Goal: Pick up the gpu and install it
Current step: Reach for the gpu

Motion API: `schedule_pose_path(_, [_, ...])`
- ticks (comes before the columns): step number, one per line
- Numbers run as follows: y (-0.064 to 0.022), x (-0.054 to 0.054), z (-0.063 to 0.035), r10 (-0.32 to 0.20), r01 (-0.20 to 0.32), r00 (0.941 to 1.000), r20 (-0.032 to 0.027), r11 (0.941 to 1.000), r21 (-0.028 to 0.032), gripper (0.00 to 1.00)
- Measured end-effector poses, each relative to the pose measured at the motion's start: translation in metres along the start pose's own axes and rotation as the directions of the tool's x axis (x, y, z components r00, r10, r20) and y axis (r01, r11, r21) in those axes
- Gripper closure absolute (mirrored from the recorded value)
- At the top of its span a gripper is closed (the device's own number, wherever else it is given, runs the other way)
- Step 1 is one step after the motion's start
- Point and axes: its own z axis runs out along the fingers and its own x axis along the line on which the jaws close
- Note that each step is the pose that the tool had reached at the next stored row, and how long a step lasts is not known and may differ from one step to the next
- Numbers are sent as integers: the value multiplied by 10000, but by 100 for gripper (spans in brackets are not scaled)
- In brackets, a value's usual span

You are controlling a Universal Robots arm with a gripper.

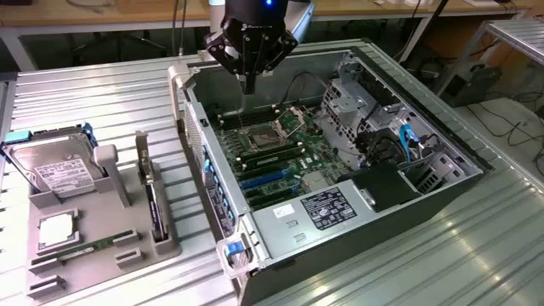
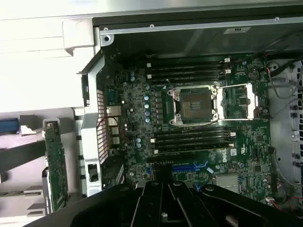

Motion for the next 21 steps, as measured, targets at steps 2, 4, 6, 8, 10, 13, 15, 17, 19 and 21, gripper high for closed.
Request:
schedule_pose_path(2, [0, 0, 0, 0, 0, 10000, 0, 10000, 0, 87])
schedule_pose_path(4, [0, 0, 0, 0, 0, 10000, 0, 10000, 0, 87])
schedule_pose_path(6, [0, 0, 0, 0, 0, 10000, 0, 10000, 0, 87])
schedule_pose_path(8, [0, 0, 0, 0, 0, 10000, 0, 10000, 0, 87])
schedule_pose_path(10, [0, 0, 0, 0, 0, 10000, 0, 10000, 0, 87])
schedule_pose_path(13, [-2, 9, -1, 2, -2, 10000, 0, 10000, 1, 87])
schedule_pose_path(15, [-9, 26, -2, 0, 0, 10000, -1, 10000, 1, 87])
schedule_pose_path(17, [-21, 63, -3, -1, 1, 10000, 0, 10000, 1, 87])
schedule_pose_path(19, [-48, 148, -6, 0, 0, 10000, 0, 10000, 1, 87])
schedule_pose_path(21, [-77, 232, -9, 0, 0, 10000, 0, 10000, 0, 87])
